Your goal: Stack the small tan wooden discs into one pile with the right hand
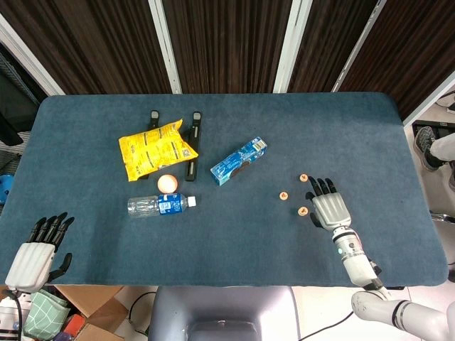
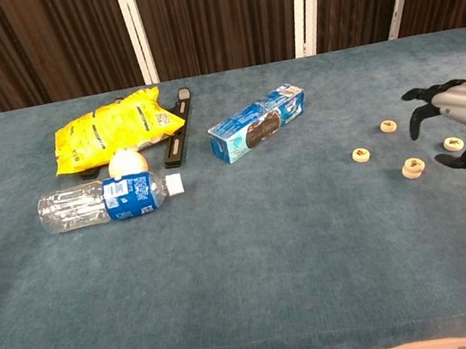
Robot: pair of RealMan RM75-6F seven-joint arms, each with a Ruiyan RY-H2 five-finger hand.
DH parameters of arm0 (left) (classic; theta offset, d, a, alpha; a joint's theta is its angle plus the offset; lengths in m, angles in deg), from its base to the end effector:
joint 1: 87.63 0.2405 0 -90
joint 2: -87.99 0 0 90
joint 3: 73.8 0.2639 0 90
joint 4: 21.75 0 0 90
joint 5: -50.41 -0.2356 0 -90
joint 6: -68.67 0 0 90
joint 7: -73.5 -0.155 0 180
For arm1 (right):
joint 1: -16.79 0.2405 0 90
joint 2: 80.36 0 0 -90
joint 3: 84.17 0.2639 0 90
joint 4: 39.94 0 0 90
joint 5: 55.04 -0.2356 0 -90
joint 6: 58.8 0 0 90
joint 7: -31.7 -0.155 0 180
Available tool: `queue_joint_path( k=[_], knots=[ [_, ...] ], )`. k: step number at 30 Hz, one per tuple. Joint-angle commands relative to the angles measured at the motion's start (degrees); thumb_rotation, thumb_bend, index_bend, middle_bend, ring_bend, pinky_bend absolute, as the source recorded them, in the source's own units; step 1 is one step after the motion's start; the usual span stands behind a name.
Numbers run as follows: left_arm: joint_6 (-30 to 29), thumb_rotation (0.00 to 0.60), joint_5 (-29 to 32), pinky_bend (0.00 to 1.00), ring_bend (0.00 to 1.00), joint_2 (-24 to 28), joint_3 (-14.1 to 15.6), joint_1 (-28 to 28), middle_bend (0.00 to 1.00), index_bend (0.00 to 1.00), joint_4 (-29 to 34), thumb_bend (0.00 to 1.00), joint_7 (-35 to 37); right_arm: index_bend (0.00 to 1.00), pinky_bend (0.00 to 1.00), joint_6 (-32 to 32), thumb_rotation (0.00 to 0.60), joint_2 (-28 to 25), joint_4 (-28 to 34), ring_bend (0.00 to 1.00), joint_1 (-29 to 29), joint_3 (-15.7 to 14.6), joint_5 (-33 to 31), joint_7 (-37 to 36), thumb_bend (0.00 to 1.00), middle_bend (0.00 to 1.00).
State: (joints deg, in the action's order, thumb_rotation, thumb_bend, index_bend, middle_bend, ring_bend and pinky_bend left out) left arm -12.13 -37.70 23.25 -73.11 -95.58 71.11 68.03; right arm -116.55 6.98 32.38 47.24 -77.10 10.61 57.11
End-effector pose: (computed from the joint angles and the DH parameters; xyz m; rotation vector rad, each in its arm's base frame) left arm -0.3193 0.1958 0.1127 -1.5536 -0.8877 -0.8211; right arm -0.2877 -0.3476 -0.0101 1.7166 -0.8029 0.5673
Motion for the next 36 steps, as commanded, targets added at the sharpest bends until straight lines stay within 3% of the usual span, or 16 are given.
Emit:
queue_joint_path(
  k=[1, 14, 36],
  knots=[
    [0.05, 0.6, -0.05, 0.03, 0.0, -0.02, 0.03, -0.02, 0.0, 0.0, -0.03, 0.49, -0.07, 0.45, 0.0, -0.02, 0.6, -0.7, -1.08, 0.0, -0.42, 0.26, -0.39, -1.07, 0.52, 0.01],
    [0.54, 0.6, 0.31, 0.03, 0.0, -0.41, 0.01, -0.16, 0.0, 0.0, 0.09, 0.49, -1.17, 0.46, 0.0, 7.15, 0.6, 2.95, -14.71, 0.0, 1.94, 2.15, -4.55, -4.71, 0.5, 0.01],
    [0.85, 0.6, 0.54, 0.03, 0.0, -0.4, -0.04, -0.28, 0.0, 0.0, 0.07, 0.49, -1.18, 0.52, 0.0, 8.87, 0.6, 6.02, -19.1, 0.0, 2.67, 1.81, -2.94, -6.89, 0.5, 0.01]
  ],
)
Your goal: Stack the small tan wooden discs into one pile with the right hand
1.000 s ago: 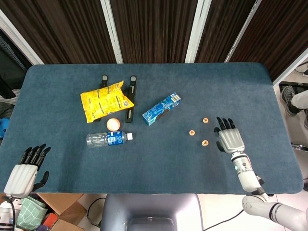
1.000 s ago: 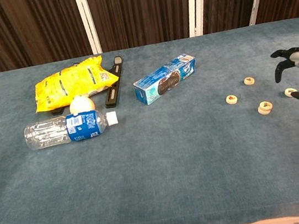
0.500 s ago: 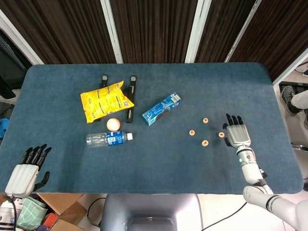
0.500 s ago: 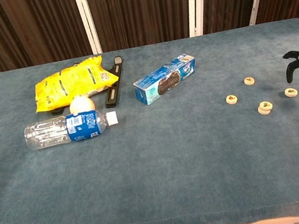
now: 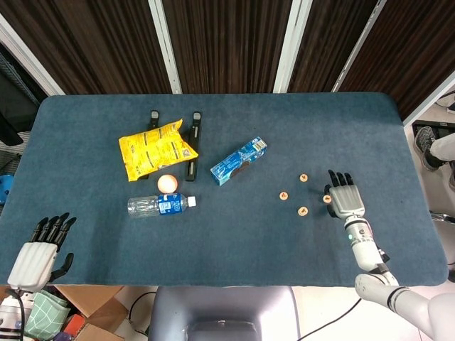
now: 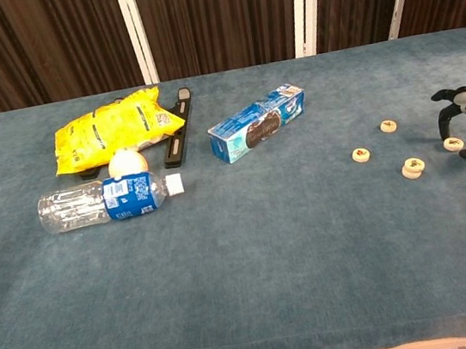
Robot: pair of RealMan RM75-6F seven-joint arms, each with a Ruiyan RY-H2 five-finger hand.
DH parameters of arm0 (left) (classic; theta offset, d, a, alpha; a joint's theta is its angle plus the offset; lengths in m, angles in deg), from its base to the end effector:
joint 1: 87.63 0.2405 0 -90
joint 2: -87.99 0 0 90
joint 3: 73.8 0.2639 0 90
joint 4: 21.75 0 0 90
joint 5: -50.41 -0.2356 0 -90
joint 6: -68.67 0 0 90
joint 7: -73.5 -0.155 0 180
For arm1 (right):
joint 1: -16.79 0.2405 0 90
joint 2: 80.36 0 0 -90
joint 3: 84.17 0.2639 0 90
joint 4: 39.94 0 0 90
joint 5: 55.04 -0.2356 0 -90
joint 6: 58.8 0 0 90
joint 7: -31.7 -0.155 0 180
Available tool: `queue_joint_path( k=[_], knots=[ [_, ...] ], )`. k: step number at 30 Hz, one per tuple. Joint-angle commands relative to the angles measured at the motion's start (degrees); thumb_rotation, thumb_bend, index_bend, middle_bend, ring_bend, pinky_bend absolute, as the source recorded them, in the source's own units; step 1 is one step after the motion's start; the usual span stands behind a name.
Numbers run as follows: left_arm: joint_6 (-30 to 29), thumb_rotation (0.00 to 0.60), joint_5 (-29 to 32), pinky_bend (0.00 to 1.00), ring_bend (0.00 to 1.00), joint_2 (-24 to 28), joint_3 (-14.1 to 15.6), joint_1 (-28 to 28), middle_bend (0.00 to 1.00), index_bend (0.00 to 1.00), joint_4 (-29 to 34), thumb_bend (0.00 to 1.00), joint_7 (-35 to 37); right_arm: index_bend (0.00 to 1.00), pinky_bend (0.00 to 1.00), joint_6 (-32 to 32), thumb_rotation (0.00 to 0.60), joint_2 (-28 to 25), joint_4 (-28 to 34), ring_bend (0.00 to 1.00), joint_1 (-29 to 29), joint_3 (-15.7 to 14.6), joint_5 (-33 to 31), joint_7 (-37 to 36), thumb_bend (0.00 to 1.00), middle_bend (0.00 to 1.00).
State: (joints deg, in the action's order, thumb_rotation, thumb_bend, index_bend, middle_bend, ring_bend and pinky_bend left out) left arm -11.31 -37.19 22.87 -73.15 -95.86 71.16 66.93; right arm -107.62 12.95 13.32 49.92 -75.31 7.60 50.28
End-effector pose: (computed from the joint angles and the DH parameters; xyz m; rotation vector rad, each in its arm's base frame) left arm -0.3193 0.1973 0.1089 -1.5623 -0.8878 -0.8036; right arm -0.3388 -0.3872 -0.0082 1.6336 -0.8664 0.4477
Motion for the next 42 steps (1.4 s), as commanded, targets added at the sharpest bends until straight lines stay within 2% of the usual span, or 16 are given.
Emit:
queue_joint_path(
  k=[1, 17, 26, 32, 42],
  knots=[
    [0.02, 0.6, 0.03, 0.03, 0.0, -0.02, 0.0, 0.0, 0.0, 0.0, 0.0, 0.49, -0.08, 0.53, 0.0, -0.17, 0.6, 0.08, -0.06, 0.0, -0.03, 0.02, 0.19, -0.12, 0.5, 0.01],
    [-0.32, 0.6, -0.18, 0.03, 0.0, 0.12, 0.05, 0.13, 0.0, 0.0, 0.1, 0.49, 0.14, 0.61, 0.0, -1.6, 0.6, -0.41, 1.93, 0.0, -0.66, -0.14, 0.72, 1.24, 0.5, 0.01],
    [-0.41, 0.6, -0.3, 0.03, 0.0, 0.07, 0.1, 0.18, 0.0, 0.0, 0.11, 0.49, 0.1, 0.61, 0.0, -8.7, 0.6, -4.67, 11.37, 0.0, -2.43, -0.25, 5.22, -0.03, 0.5, 0.02],
    [-0.64, 0.6, -0.6, 0.03, 0.0, 0.1, 0.22, 0.28, 0.0, 0.0, 0.17, 0.49, 0.07, 0.61, 0.0, -10.28, 0.6, -6.52, 17.72, 0.0, -2.75, -1.14, 7.12, 1.5, 0.5, 0.02],
    [-0.68, 0.6, -0.56, 0.03, 0.0, 0.24, 0.19, 0.33, 0.0, 0.0, 0.07, 0.49, 0.39, 0.61, 0.0, -8.7, 0.6, -4.63, 17.97, 0.0, -1.87, -1.81, 5.94, 4.87, 0.5, 0.02]
  ],
)
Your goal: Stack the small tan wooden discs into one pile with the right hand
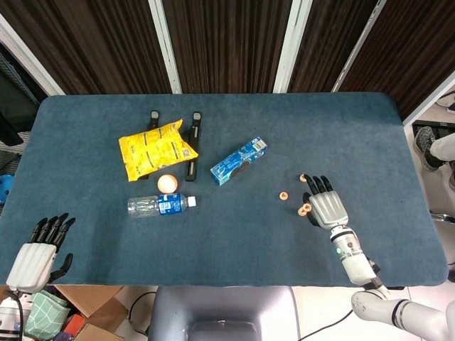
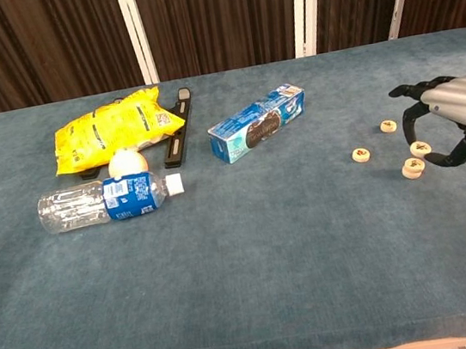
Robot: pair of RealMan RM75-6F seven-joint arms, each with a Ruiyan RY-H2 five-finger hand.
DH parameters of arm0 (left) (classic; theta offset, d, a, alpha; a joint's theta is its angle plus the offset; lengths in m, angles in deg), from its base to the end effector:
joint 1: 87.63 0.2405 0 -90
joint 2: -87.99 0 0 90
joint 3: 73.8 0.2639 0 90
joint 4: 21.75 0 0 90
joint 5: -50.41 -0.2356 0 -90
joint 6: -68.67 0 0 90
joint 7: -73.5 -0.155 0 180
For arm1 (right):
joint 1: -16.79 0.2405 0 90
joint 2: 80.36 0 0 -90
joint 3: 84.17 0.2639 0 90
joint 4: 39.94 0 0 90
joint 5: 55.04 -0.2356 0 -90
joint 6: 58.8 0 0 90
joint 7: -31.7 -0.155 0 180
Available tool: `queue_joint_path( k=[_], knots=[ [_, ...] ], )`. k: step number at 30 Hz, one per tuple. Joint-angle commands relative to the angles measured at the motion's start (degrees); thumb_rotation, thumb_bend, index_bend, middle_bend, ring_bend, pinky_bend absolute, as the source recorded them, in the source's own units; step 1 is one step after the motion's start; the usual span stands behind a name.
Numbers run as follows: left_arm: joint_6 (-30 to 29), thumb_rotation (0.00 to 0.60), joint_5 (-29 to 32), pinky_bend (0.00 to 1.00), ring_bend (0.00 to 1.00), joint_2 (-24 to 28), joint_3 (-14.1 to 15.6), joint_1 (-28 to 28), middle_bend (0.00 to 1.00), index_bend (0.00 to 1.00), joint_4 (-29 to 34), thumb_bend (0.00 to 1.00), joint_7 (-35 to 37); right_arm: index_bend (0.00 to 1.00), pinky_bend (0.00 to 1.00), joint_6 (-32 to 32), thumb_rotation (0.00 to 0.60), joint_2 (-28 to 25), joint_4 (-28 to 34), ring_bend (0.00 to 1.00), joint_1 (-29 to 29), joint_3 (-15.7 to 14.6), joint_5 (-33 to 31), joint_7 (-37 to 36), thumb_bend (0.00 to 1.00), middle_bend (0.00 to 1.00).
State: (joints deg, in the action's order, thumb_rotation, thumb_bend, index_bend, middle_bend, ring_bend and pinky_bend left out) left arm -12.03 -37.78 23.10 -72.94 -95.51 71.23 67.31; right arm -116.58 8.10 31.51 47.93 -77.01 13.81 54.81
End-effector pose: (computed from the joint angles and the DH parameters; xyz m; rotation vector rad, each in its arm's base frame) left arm -0.3189 0.1945 0.1108 -1.5602 -0.8843 -0.8125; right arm -0.2758 -0.3501 -0.0176 1.7491 -0.7862 0.6225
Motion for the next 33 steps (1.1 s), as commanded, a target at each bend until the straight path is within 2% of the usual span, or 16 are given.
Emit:
queue_joint_path(
  k=[1, 13, 23, 33],
  knots=[
    [0.09, 0.6, 0.06, 0.03, 0.0, 0.02, -0.03, -0.04, 0.0, 0.0, 0.0, 0.49, 0.04, 0.61, 0.0, 0.38, 0.6, 0.37, -0.39, 0.0, 0.16, -0.15, -0.42, 0.58, 0.5, 0.02],
    [0.29, 0.6, 0.24, 0.03, 0.0, 0.08, -0.09, -0.11, 0.0, 0.0, -0.05, 0.49, 0.27, 0.59, 0.0, 1.07, 0.6, 0.76, -0.89, 0.0, 0.43, -0.35, -1.18, 1.3, 0.5, 0.02],
    [0.17, 0.6, 0.34, 0.03, 0.0, 0.06, -0.19, -0.06, 0.0, 0.0, -0.06, 0.49, 0.4, 0.47, 0.0, 1.76, 0.6, 0.55, -0.47, 0.0, 0.49, -0.45, -2.06, 1.6, 0.5, 0.03],
    [0.09, 0.6, 0.26, 0.03, 0.0, 0.24, -0.18, -0.01, 0.0, 0.0, -0.08, 0.49, 0.91, 0.45, 0.0, -0.1, 0.6, -1.39, 1.86, 0.0, -0.27, -0.07, -0.66, -1.45, 0.5, 0.03]
  ],
)
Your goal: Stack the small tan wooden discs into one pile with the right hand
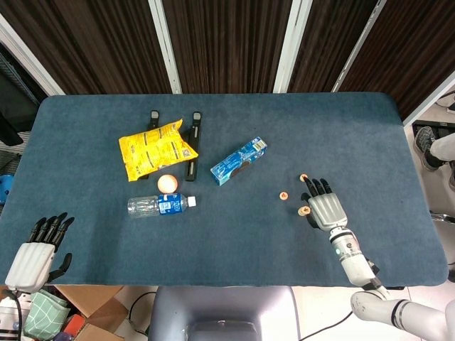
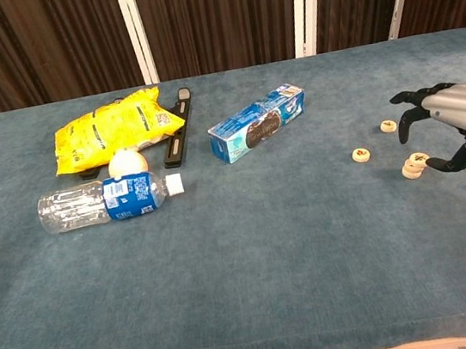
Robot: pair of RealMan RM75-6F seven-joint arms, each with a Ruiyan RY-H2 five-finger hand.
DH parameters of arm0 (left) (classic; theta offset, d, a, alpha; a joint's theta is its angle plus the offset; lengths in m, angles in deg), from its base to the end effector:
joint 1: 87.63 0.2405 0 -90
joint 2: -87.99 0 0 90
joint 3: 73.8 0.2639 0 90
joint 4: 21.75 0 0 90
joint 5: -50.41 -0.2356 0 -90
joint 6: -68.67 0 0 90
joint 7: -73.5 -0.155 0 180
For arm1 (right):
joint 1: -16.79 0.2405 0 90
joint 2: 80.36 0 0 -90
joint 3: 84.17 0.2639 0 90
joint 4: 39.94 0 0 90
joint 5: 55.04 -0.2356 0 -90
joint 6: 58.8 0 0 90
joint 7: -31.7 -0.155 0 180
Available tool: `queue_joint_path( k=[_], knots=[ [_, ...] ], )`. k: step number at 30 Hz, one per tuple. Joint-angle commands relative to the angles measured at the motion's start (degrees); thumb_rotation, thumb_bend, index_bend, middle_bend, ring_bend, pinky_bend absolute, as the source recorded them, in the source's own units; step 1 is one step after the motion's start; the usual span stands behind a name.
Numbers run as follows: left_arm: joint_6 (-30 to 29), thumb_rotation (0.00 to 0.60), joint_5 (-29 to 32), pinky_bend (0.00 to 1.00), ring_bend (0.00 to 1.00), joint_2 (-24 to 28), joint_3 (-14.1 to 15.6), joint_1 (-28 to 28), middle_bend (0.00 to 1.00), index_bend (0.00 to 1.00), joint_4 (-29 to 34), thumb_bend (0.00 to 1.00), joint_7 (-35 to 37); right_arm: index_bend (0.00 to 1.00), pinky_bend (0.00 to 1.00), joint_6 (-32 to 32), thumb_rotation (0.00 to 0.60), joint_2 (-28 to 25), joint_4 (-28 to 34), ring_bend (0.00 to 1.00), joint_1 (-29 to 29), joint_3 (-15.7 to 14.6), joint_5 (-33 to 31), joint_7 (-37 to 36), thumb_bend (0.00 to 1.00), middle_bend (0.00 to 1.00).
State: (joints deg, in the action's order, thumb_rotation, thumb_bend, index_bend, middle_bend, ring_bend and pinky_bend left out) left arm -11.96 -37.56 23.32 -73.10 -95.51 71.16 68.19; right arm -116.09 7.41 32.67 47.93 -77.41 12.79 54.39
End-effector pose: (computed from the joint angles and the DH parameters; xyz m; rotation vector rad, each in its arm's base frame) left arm -0.3200 0.1954 0.1127 -1.5518 -0.8940 -0.8187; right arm -0.2769 -0.3473 -0.0173 1.7502 -0.8180 0.6186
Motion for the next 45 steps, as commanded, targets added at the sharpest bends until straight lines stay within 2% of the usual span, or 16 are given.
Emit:
queue_joint_path(
  k=[1, 6, 11, 17, 25, 45],
  knots=[
    [0.09, 0.6, 0.07, 0.03, 0.0, 0.03, -0.02, -0.03, 0.0, 0.0, 0.0, 0.49, 0.03, 0.45, 0.0, -0.72, 0.6, -0.99, 1.06, 0.0, -0.33, 0.5, 0.41, -1.56, 0.5, 0.03],
    [0.15, 0.6, -0.01, 0.03, 0.0, 0.02, 0.01, -0.08, 0.0, 0.0, 0.05, 0.49, -0.03, 0.45, 0.0, -0.51, 0.6, -2.48, 3.18, 0.0, -0.3, 1.22, 0.5, -3.99, 0.49, 0.03],
    [-0.05, 0.6, 0.05, 0.03, 0.0, 0.05, -0.02, 0.05, 0.0, 0.0, 0.05, 0.49, -0.01, 0.4, 0.0, 0.35, 0.6, -3.74, 4.2, 0.0, -0.41, 0.19, -0.38, -1.53, 0.45, 0.01],
    [0.03, 0.6, 0.0, 0.03, 0.0, -0.01, 0.05, 0.05, 0.0, 0.0, -0.03, 0.48, -0.2, 0.35, 0.0, 1.56, 0.6, -2.81, 0.94, 0.0, 0.1, 0.61, -2.86, 0.18, 0.42, 0.0],
    [0.28, 0.6, 0.32, 0.03, 0.0, -0.16, -0.07, -0.05, 0.0, 0.0, 0.02, 0.49, -0.6, 0.36, 0.0, 4.24, 0.6, -0.57, -4.37, 0.0, 1.55, 1.48, -5.06, -0.23, 0.42, 0.0],
    [0.2, 0.6, 0.38, 0.03, 0.0, 0.01, -0.1, 0.01, 0.0, 0.0, 0.0, 0.49, -0.24, 0.39, 0.0, 5.53, 0.6, 2.01, -5.67, 0.0, 3.06, 1.84, -5.83, -0.39, 0.42, 0.0]
  ],
)
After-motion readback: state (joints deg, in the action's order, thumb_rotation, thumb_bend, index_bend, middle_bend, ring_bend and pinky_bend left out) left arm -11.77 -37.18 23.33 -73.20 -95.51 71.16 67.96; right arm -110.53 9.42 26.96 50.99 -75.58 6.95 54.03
